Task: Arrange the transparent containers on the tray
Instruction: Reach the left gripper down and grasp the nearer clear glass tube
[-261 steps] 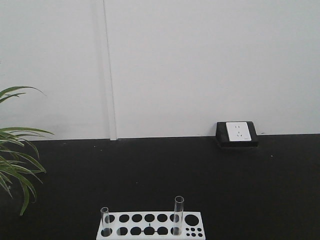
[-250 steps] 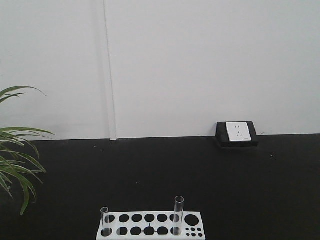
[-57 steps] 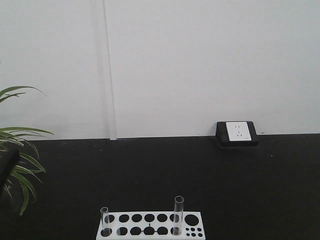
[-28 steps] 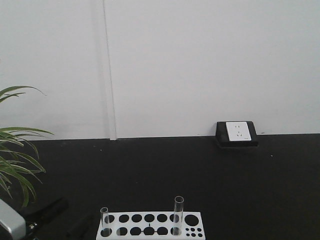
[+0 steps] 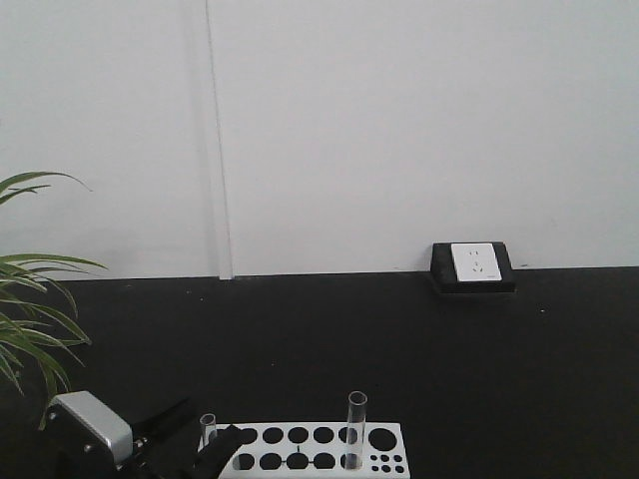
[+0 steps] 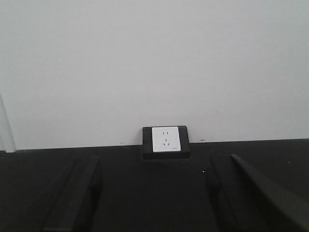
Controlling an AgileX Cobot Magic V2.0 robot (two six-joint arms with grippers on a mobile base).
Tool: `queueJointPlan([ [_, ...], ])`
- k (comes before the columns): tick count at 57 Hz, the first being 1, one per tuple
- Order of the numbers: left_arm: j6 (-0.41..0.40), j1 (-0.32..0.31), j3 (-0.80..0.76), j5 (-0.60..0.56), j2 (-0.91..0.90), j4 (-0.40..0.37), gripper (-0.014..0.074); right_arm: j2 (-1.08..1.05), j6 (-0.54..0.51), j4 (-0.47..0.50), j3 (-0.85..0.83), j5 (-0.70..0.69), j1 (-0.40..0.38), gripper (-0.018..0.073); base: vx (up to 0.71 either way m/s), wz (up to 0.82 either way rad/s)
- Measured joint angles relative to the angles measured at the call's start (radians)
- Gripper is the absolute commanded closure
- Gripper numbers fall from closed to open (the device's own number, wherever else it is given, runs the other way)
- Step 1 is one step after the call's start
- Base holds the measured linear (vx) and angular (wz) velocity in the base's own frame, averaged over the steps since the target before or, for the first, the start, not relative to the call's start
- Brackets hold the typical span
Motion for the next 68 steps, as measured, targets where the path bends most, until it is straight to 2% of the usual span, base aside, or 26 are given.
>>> queueJointPlan([
  [14, -0.008, -0.001, -0.068, 0.002, 0.075, -0.001, 0.0094, 0.000, 0.000, 0.000, 0.000, 0.000, 0.000, 0.0055, 0.00, 0.00],
  [27, -0.068, -0.001, -0.127, 0.012, 0.130, -0.001, 0.0111, 0.000, -0.001, 0.000, 0.000, 0.000, 0.000, 0.0055, 0.00, 0.00],
  [32, -0.077, -0.001, -0.135, 0.018, 0.137, -0.001, 0.0158, 0.000, -0.002, 0.000, 0.000, 0.000, 0.000, 0.0055, 0.00, 0.00],
  [42, -0.079, -0.001, -0.136, 0.040, 0.137, -0.001, 0.0335, 0.000, -0.003, 0.000, 0.000, 0.000, 0.000, 0.0055, 0.00, 0.00],
  [49, -0.079, -0.001, -0.136, 0.053, 0.137, -0.001, 0.0520, 0.000, -0.003, 0.000, 0.000, 0.000, 0.000, 0.0055, 0.00, 0.00],
  [53, -0.079, -0.001, -0.136, 0.053, 0.137, -0.001, 0.0595, 0.000, -0.003, 0.000, 0.000, 0.000, 0.000, 0.0055, 0.00, 0.00],
  [68, -0.079, -0.001, -0.136, 0.055, 0.132, -0.001, 0.0603, 0.000, -0.003, 0.000, 0.000, 0.000, 0.000, 0.0055, 0.00, 0.00],
])
